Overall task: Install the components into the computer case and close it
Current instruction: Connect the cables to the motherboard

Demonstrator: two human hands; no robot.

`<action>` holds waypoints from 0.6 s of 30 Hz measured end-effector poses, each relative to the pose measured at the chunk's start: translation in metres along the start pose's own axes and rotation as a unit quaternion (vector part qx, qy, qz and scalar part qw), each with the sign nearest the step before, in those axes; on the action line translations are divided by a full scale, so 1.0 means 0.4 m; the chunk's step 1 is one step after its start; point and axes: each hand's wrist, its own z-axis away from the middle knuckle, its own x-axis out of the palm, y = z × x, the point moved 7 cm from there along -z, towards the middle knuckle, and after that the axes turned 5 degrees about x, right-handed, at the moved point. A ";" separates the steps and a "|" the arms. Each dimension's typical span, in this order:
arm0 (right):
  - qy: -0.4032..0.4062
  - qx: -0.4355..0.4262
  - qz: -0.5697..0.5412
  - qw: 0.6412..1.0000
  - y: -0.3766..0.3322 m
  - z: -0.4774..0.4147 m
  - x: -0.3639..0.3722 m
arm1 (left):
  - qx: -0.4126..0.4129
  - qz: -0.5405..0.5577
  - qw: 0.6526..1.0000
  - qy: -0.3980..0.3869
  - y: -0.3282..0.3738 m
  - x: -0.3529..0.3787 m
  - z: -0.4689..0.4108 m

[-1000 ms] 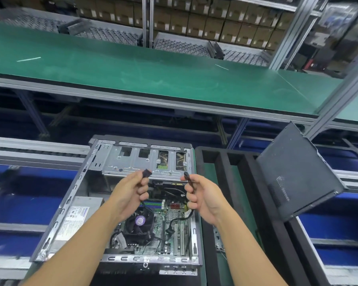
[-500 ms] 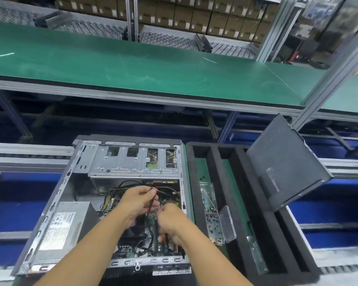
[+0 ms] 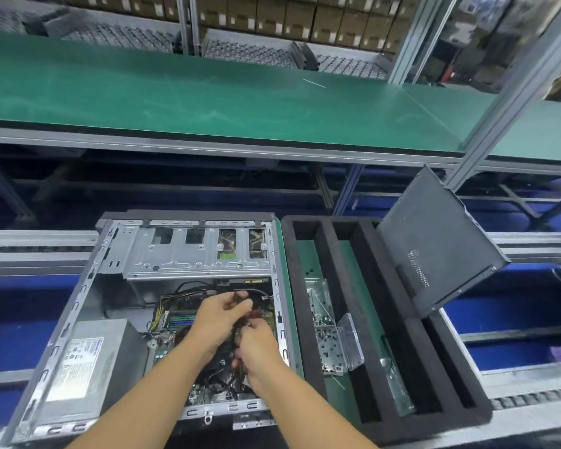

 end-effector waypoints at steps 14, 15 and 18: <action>0.040 -0.005 0.017 0.999 -0.013 0.004 -0.019 | -0.008 0.085 0.996 0.017 0.026 0.028 0.009; 0.043 -0.002 0.011 0.999 -0.012 0.003 -0.020 | -0.045 0.131 0.990 0.007 0.020 0.043 0.012; 0.050 0.010 0.001 0.999 -0.005 -0.002 -0.022 | -0.121 0.219 0.967 -0.045 0.016 0.087 0.015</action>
